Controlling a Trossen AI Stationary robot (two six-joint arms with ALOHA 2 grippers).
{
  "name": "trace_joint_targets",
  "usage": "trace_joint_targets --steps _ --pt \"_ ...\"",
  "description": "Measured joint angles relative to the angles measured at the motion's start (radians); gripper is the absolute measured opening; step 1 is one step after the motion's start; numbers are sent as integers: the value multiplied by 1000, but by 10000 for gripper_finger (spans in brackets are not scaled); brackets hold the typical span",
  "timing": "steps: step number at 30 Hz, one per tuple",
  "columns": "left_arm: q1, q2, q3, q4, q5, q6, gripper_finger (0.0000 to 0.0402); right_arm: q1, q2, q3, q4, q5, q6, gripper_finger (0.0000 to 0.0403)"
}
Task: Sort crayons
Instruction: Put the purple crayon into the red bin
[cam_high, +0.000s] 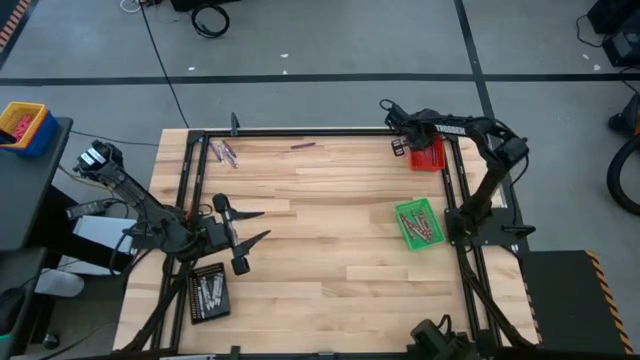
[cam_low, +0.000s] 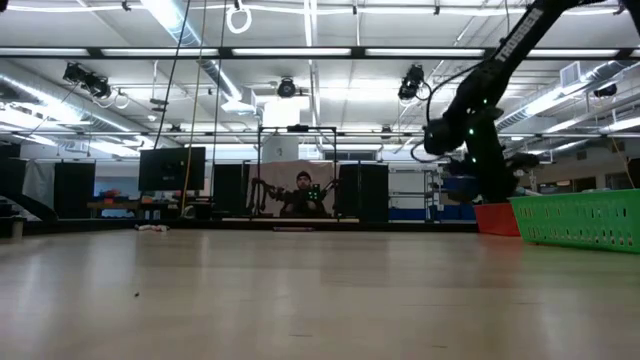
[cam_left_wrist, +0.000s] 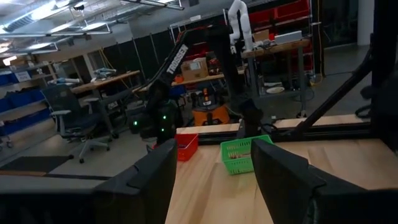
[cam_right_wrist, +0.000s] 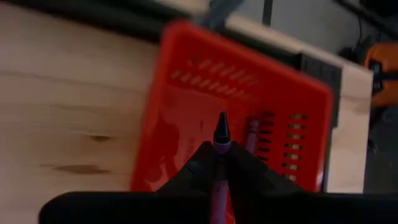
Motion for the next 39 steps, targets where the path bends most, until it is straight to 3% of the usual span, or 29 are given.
trace_joint_targets --steps 5,9,13,18,20,23,27,31,35,39 --pt "10 0 0 -51 1 -100 217 -26 51 3 -12 -3 0 78" --pt "94 0 0 -170 22 -225 217 -6 -13 31 -24 0 -96 128" --pt "276 -1 0 -319 252 -434 217 96 -179 25 -15 5 -117 162" --pt "584 53 -1 -458 484 -643 207 385 -418 -65 222 3 -165 171" --pt "707 101 -1 -431 578 -626 200 504 -493 -119 398 2 -201 170" --pt "918 188 43 -427 834 -557 190 641 -565 -203 678 -1 -279 170" --pt "1160 337 145 -440 1083 -407 182 756 -610 -308 1009 7 -368 170" --pt "1328 492 284 -542 1150 -313 185 822 -610 -407 1243 8 -461 170" --pt "1443 664 462 -695 1210 -277 213 821 -586 -451 1498 6 -547 172" --pt "1490 801 581 -748 1232 -185 260 807 -595 -451 1519 -17 -609 175"
